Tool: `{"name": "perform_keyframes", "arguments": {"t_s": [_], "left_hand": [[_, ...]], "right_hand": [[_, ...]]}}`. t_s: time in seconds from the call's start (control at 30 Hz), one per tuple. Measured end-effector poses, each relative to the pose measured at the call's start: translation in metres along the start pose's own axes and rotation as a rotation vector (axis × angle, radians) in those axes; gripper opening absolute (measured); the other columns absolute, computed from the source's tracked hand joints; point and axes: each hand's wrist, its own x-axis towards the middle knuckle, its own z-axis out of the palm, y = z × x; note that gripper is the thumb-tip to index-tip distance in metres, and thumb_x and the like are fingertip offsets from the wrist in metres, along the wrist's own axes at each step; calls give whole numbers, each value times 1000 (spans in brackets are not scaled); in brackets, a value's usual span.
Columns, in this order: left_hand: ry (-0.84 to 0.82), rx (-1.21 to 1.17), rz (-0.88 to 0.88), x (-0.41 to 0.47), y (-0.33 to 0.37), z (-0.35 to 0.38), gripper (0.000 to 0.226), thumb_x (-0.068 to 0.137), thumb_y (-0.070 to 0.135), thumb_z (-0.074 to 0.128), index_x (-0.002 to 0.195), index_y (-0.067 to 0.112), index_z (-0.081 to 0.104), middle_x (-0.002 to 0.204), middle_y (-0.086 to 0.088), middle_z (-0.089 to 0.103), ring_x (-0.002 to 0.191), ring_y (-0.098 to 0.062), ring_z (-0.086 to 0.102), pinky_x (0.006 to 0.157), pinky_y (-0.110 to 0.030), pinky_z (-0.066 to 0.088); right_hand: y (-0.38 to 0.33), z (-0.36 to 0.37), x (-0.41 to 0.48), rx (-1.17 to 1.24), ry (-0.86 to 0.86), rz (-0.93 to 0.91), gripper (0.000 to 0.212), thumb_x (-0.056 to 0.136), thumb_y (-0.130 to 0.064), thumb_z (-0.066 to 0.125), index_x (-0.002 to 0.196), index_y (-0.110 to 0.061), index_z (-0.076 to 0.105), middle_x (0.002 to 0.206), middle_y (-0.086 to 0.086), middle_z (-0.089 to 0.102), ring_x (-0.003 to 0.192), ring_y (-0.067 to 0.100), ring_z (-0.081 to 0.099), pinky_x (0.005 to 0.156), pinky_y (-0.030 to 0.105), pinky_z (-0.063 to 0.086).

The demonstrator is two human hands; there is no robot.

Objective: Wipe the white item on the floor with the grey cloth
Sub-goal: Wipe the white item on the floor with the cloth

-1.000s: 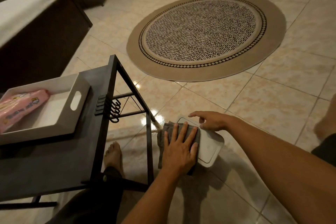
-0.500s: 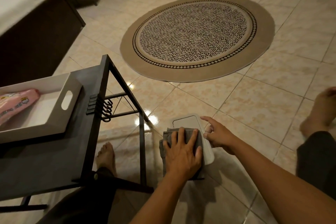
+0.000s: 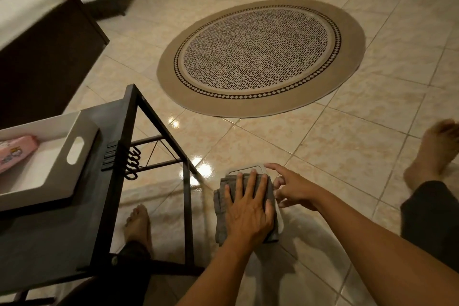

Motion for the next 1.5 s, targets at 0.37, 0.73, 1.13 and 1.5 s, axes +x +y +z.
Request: {"name": "perform_keyframes", "arguments": {"t_s": [0.37, 0.73, 1.13, 1.5], "left_hand": [[-15, -24, -104, 25, -2, 0, 68, 95, 53, 6, 157, 33, -12, 166, 2, -20, 150, -26, -24, 119, -60, -11], [85, -56, -146, -24, 13, 19, 68, 98, 51, 27, 158, 28, 7, 167, -8, 2, 152, -36, 2, 116, -48, -14], [10, -69, -56, -45, -1, 22, 65, 95, 59, 7, 157, 40, 2, 165, 4, -16, 151, -28, -21, 120, -54, -12], [-40, -79, -117, -56, 17, 21, 70, 89, 67, -13, 154, 42, -7, 163, 5, -21, 148, -27, -28, 117, -56, -17]], "right_hand": [[-2, 5, 5, -29, -3, 18, 84, 87, 15, 51, 148, -40, 32, 85, 11, 57, 70, 20, 60, 69, 39, 62], [-2, 10, -1, -17, 28, 29, 80, 91, 12, 52, 150, -38, 33, 91, 13, 54, 64, 20, 60, 64, 38, 62], [-5, 18, -11, 0, -26, 60, 91, 89, 18, 46, 152, -44, 24, 90, 11, 50, 62, 20, 59, 51, 33, 59], [1, 19, -12, 9, -8, 60, 90, 88, 16, 44, 151, -44, 25, 90, 10, 50, 66, 20, 56, 56, 36, 60]]}}
